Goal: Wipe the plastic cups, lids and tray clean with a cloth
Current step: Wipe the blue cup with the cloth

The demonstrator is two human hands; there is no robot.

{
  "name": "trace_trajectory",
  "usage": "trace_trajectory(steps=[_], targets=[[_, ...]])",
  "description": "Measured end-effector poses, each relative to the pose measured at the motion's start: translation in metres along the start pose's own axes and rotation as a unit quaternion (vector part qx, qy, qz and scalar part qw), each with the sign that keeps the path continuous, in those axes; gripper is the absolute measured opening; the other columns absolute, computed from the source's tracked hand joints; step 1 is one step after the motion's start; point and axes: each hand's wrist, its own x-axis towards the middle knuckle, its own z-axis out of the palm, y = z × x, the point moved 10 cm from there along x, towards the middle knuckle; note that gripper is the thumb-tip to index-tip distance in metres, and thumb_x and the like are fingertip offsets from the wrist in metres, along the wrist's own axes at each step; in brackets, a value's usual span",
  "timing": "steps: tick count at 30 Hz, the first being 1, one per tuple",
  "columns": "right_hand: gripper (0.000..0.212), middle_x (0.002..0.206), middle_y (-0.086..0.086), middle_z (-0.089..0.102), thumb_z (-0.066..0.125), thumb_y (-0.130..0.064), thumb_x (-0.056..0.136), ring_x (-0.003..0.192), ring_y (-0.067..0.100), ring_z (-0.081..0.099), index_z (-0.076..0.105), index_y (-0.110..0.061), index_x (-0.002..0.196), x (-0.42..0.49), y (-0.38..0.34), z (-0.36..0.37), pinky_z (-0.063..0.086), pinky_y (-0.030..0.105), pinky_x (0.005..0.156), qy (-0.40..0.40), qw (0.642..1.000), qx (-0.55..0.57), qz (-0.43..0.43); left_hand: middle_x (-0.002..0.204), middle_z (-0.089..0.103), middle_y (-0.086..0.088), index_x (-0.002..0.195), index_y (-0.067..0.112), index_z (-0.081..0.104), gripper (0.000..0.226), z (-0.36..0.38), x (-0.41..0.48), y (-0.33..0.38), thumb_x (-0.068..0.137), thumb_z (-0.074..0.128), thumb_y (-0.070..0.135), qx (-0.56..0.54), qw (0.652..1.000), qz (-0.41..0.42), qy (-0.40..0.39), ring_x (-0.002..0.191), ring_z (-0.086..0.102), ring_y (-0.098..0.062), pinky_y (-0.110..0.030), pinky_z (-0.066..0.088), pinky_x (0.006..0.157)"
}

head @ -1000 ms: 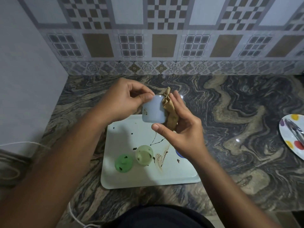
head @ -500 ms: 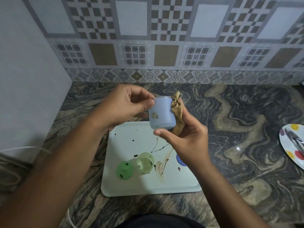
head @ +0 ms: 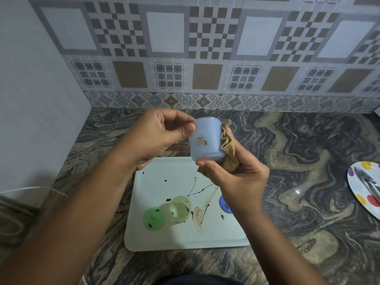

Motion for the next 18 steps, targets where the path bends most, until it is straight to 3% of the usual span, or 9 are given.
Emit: trace_trajectory(steps=[2,4,6,8,11,13,15,16,18], targets=[[0.075,0.124,0.011,0.073,0.090,0.002,0.064,0.103,0.027,0.071,0.063,-0.014,0.131,0.000,0.001,-0.002,0.065,0.052,0.072,0.011,1.000,0.006,-0.006,0.093,0.077,-0.004,0.096,0.012,0.074,0.023,0.002,-0.001,0.006,0.075,0.070,0.018,-0.011,1.000,0.003,-0.017,0.090,0.073,-0.017,-0.034,0.061,0.069],[0.076,0.127,0.014,0.071,0.093,-0.002,0.064,0.107,0.028,0.070,0.064,-0.016,0.133,0.001,-0.006,0.003,0.064,0.055,0.076,0.001,1.000,-0.008,-0.029,0.093,0.078,-0.003,0.097,0.011,0.074,0.024,0.001,0.000,0.009,0.075,0.069,0.019,-0.012,1.000,-0.001,-0.018,0.090,0.073,-0.016,-0.033,0.061,0.069],[0.077,0.133,0.015,0.067,0.096,-0.021,0.069,0.122,0.034,0.066,0.062,-0.011,0.137,0.003,-0.012,0.005,0.059,0.055,0.094,-0.022,0.995,-0.065,-0.077,0.083,0.077,0.002,0.088,0.017,0.076,0.018,-0.002,-0.001,0.011,0.072,0.072,0.026,0.044,0.999,0.006,0.008,0.081,0.072,-0.011,-0.033,0.061,0.069],[0.078,0.135,0.014,0.064,0.093,-0.027,0.070,0.131,0.033,0.061,0.059,-0.004,0.136,0.002,-0.017,0.003,0.053,0.043,0.107,-0.026,0.982,-0.128,-0.136,0.079,0.077,0.005,0.084,0.024,0.077,0.011,-0.001,-0.001,0.019,0.074,0.076,0.030,0.132,0.990,0.040,0.021,0.077,0.071,-0.007,-0.029,0.060,0.073],[0.077,0.131,0.019,0.068,0.096,-0.018,0.066,0.118,0.034,0.068,0.063,-0.016,0.136,0.000,-0.013,-0.002,0.061,0.052,0.090,0.006,0.990,-0.097,-0.102,0.095,0.078,0.006,0.099,0.020,0.078,0.022,0.004,-0.002,0.020,0.081,0.072,0.031,0.143,0.989,0.045,0.002,0.091,0.073,-0.008,-0.026,0.059,0.077],[0.077,0.113,0.008,0.078,0.092,-0.001,0.061,0.095,0.016,0.073,0.064,-0.013,0.132,-0.002,-0.011,-0.002,0.066,0.037,0.070,0.038,0.997,-0.027,-0.054,0.101,0.077,0.001,0.104,0.019,0.076,0.027,0.004,-0.003,0.011,0.080,0.070,0.030,0.095,0.995,0.014,-0.017,0.097,0.073,-0.016,-0.035,0.060,0.078],[0.083,0.100,-0.014,0.079,0.084,0.007,0.060,0.087,-0.001,0.071,0.054,-0.010,0.136,-0.002,-0.008,-0.001,0.062,0.022,0.067,0.046,0.998,-0.009,-0.035,0.095,0.077,-0.003,0.097,0.014,0.075,0.024,0.004,-0.003,0.005,0.076,0.071,0.024,0.041,0.999,-0.010,-0.017,0.093,0.073,-0.018,-0.038,0.060,0.075],[0.081,0.103,-0.012,0.079,0.086,0.004,0.060,0.091,0.002,0.072,0.057,-0.012,0.135,-0.002,-0.011,-0.001,0.063,0.026,0.070,0.044,0.998,-0.010,-0.047,0.091,0.077,-0.002,0.093,0.014,0.075,0.021,0.004,-0.002,0.005,0.074,0.071,0.022,0.025,1.000,-0.014,-0.012,0.089,0.073,-0.016,-0.035,0.061,0.072],[0.077,0.121,0.009,0.075,0.096,-0.018,0.063,0.110,0.025,0.073,0.065,-0.019,0.134,-0.002,-0.016,-0.002,0.062,0.049,0.085,0.030,0.994,-0.064,-0.085,0.086,0.077,-0.001,0.090,0.015,0.075,0.021,0.003,-0.002,0.012,0.072,0.072,0.024,0.026,1.000,-0.004,0.001,0.085,0.074,-0.013,-0.029,0.060,0.068]])
